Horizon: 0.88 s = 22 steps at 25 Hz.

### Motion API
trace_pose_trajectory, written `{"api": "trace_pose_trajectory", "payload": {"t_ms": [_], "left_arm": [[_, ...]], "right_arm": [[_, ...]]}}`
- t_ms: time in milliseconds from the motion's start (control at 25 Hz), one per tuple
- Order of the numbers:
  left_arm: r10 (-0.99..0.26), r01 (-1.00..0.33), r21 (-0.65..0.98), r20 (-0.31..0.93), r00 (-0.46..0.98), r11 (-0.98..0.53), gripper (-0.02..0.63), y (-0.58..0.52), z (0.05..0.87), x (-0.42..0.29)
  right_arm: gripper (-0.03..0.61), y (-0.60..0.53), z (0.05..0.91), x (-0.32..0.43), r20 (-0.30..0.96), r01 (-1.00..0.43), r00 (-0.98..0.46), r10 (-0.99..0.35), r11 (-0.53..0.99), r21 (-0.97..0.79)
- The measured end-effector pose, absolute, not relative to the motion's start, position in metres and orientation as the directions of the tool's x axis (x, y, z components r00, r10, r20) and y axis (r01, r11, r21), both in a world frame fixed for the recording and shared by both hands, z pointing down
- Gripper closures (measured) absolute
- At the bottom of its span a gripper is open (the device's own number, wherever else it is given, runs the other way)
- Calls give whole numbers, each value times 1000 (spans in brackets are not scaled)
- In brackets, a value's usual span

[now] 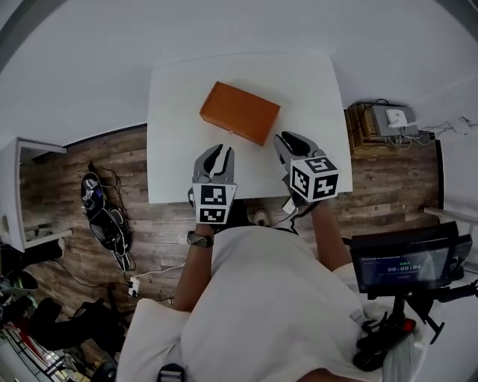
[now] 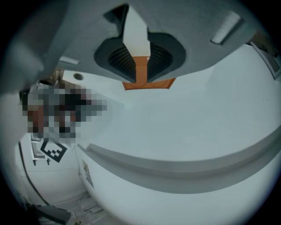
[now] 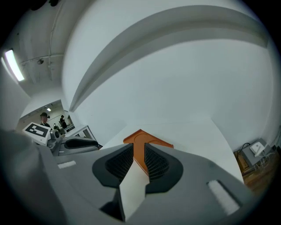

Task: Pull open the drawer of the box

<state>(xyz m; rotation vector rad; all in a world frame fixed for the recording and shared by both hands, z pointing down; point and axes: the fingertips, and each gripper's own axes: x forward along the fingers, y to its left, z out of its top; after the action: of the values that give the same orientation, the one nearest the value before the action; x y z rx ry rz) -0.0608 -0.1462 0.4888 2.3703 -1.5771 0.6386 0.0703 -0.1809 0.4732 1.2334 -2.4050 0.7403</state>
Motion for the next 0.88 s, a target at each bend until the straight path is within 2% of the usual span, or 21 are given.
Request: {"api": "trace_pose_trajectory", "payload": {"t_ms": [440,880], "left_arm": [[-701,-887,26,602,382,-461,531,-183,568,-63],[-616,-866,99,664,425,-491,531,-201,626,-62]], "right_arm": [[479,-210,535,68,625,-853,-522,-581,377,-362],[474,-230,574,64,677,-862,-504,-537,272,-427]]}}
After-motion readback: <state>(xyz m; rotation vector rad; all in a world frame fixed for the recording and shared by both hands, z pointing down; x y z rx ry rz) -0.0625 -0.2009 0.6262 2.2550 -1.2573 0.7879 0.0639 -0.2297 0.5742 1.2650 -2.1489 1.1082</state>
